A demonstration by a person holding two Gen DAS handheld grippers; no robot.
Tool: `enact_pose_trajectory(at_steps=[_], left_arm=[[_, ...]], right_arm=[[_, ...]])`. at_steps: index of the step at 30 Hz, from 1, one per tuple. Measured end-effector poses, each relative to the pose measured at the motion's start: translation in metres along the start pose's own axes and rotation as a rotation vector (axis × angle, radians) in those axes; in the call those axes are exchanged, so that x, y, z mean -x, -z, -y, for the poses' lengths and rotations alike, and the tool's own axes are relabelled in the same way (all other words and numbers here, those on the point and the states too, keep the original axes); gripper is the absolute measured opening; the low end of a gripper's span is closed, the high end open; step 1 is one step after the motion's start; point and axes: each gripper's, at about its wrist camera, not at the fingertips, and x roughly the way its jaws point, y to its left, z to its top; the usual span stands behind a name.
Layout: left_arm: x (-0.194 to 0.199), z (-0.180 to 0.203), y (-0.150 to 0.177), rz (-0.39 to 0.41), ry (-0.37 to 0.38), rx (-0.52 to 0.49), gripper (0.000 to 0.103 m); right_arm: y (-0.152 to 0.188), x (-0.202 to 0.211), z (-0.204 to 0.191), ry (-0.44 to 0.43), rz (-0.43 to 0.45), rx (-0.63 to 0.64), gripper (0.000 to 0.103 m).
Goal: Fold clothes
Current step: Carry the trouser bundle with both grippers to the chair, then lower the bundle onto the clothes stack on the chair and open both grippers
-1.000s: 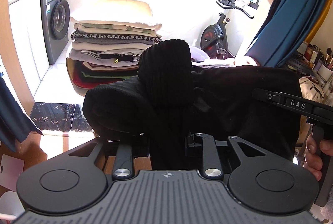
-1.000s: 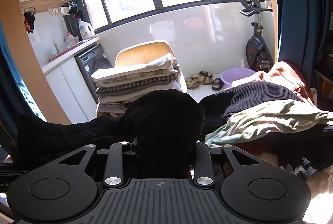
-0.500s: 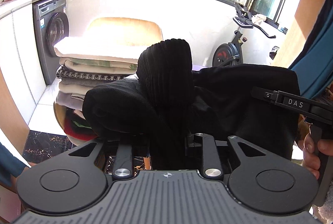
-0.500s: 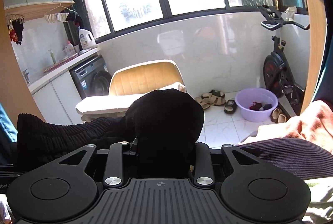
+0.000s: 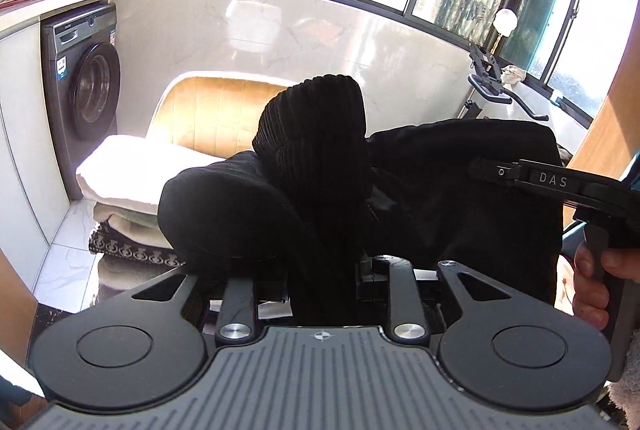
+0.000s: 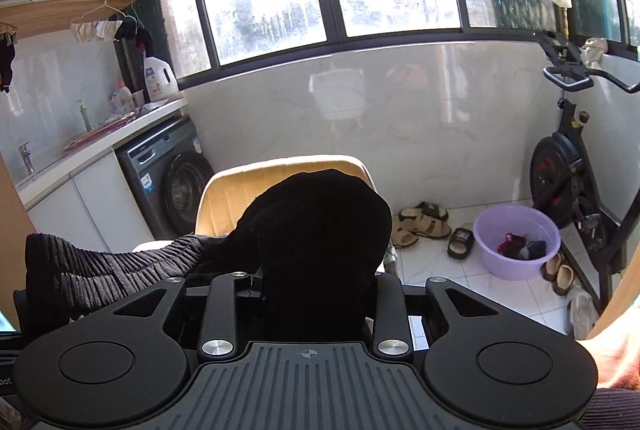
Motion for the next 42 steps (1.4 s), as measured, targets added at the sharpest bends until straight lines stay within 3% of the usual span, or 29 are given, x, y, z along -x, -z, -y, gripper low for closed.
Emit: enact_pose_trajectory(at_steps=[6,9,17,21,24,27,29,30,32,35,42], left_arm=[[-0.048,-0.043,-0.056,0.028,0.022,-0.039,0.027],[-0.073,-0.064,-0.072,0.023,0.001,0.006,0.027],[-0.130,-0.115,-0.097,0.016,-0.141,0.143,0.027],[-0.162,-0.133,-0.097,-0.025,-0.211,0.174,0.027],[-0.188,-0.149,-0.080,-0.081,-0.235,0.242,0.028],[-0.212,-0.167,-0.055,-0.144,-0.248,0.321,0.030],[-0.216,-0.174,-0.046,-0.154,-0.232,0.351,0.036],[-0.215,-0.177,-0.044,-0.153,-0.219,0.363,0.036],[-0.211,-0.183,-0.046,-0.171,-0.192,0.383,0.040],[-0.203,-0.197,-0.052,-0.191,-0.150,0.414,0.044],[-0.180,-0.207,-0.061,-0.211,-0.107,0.431,0.044]], right_arm=[[-0.060,-0.099,-0.029,0.033,0.006,0.035,0.027],[-0.085,-0.154,-0.040,0.023,-0.015,0.070,0.027],[-0.133,-0.309,-0.065,-0.072,-0.122,0.201,0.027],[-0.134,-0.385,-0.074,-0.125,-0.205,0.254,0.027],[-0.111,-0.435,-0.080,-0.145,-0.273,0.296,0.027],[-0.081,-0.482,-0.084,-0.098,-0.356,0.331,0.031],[-0.065,-0.503,-0.079,-0.030,-0.399,0.302,0.044],[-0.060,-0.507,-0.073,0.004,-0.409,0.265,0.055],[-0.056,-0.499,-0.053,0.039,-0.405,0.157,0.063],[-0.052,-0.461,-0.015,0.006,-0.385,-0.037,0.077],[-0.004,-0.360,0.063,-0.147,-0.483,-0.463,0.071]])
